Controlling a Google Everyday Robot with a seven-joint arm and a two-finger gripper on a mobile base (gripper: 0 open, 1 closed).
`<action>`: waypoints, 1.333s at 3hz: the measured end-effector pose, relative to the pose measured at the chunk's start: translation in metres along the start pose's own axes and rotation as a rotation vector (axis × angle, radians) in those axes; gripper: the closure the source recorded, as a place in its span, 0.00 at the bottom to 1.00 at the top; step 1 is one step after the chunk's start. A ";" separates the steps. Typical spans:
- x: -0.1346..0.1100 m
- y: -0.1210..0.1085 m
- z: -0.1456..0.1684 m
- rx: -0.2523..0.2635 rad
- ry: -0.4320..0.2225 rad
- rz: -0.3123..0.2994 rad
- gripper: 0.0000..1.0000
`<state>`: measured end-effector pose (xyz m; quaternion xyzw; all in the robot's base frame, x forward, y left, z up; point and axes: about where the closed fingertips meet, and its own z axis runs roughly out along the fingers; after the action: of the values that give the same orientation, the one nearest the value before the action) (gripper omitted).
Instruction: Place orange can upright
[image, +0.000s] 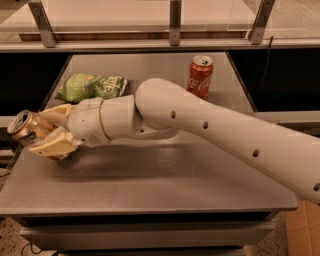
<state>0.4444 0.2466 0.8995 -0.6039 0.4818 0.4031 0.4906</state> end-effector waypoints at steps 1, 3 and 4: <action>0.004 0.000 -0.001 0.009 -0.012 0.006 1.00; 0.012 0.001 -0.003 0.014 -0.004 0.022 1.00; 0.016 0.002 -0.003 0.017 -0.015 0.033 1.00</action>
Offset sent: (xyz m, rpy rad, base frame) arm 0.0061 -0.0105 -0.0117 0.0094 0.0193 -0.0328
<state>0.4463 0.2407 0.8842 -0.5887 0.4914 0.4115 0.4927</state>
